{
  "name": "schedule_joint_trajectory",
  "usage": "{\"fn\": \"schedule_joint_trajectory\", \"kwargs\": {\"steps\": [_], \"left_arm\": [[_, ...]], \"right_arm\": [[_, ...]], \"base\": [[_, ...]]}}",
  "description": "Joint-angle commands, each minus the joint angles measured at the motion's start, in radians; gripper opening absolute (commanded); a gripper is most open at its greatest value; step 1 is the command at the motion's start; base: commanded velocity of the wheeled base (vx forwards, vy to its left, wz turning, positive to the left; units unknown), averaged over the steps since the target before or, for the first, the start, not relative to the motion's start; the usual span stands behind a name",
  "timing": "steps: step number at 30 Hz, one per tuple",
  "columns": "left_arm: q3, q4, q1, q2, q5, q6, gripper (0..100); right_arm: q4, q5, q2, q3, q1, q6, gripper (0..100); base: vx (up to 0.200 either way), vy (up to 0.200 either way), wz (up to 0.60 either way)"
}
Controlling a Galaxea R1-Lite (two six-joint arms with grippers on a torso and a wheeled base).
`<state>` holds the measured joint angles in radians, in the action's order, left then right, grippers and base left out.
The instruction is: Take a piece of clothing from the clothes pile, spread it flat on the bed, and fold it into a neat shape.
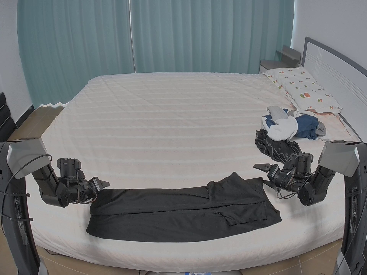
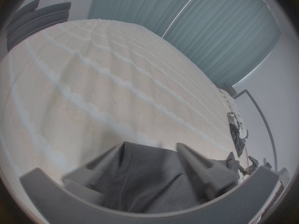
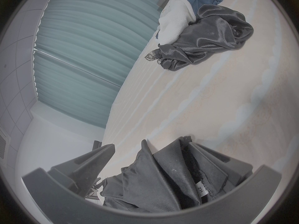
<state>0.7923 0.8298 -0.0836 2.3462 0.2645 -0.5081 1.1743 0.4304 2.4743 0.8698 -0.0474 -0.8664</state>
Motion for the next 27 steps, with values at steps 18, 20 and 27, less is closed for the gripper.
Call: {"fn": "schedule_joint_trajectory", "kwargs": {"steps": [18,20,27], "left_arm": [[0.036,0.023,-0.031,0.005,-0.093,-0.181,0],[0.042,0.023,-0.039,0.01,-0.103,-0.182,0],[0.053,0.028,-0.05,0.015,-0.103,-0.182,0]], "right_arm": [[-0.001,0.004,0.014,0.023,0.008,0.007,100],[-0.001,0.004,0.014,0.023,0.009,0.007,100],[-0.007,0.004,0.015,0.037,0.011,0.006,100]], "base": [[0.0,0.0,0.0],[0.0,0.0,0.0],[0.0,0.0,0.0]]}}
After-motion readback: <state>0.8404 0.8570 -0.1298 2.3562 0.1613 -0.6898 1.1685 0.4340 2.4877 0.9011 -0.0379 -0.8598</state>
